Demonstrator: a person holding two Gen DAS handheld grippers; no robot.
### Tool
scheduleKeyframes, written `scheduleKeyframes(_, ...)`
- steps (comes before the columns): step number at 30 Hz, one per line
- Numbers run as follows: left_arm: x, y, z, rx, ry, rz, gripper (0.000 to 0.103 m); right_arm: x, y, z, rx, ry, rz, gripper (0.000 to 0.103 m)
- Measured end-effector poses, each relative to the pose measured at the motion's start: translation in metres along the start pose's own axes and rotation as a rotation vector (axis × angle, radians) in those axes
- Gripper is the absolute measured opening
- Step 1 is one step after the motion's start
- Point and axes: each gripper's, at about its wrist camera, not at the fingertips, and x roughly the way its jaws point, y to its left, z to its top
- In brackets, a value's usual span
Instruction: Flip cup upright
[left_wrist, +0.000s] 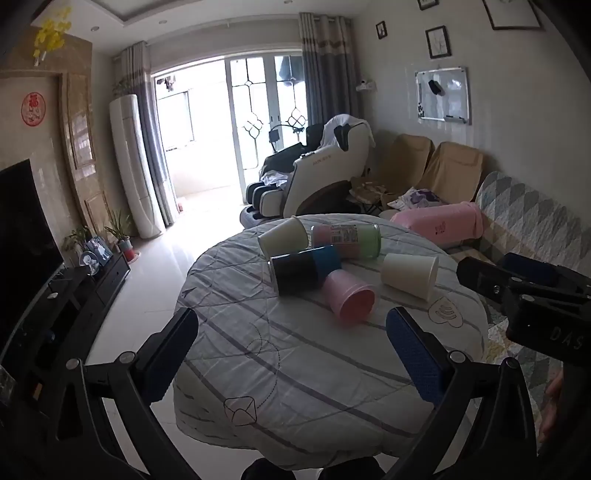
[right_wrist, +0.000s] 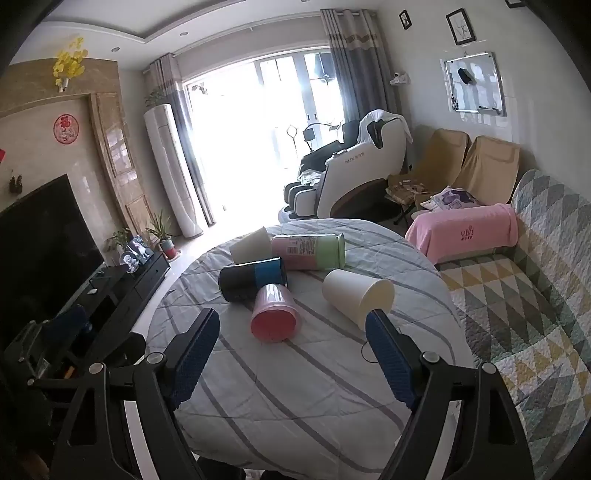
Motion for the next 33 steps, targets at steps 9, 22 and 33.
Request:
scheduleKeyframes(9,-0.006,-0.004,0.003,-0.017,-0.018,0.002,0.103,-0.002,-0.005,0.001,0.006,0.002,0.006,0.083)
scheduleKeyframes(22,-0.008,-0.006,0.001,-0.010,-0.015,0.008,0.103,-0.001,0.004,-0.002,-0.009,0.008,0.007,0.083)
scheduleKeyframes(33,0.016,0.014,-0.003,-0.038,0.024,-0.013,0.103,0.018,0.004,0.001,-0.007,0.045,0.006,0.083)
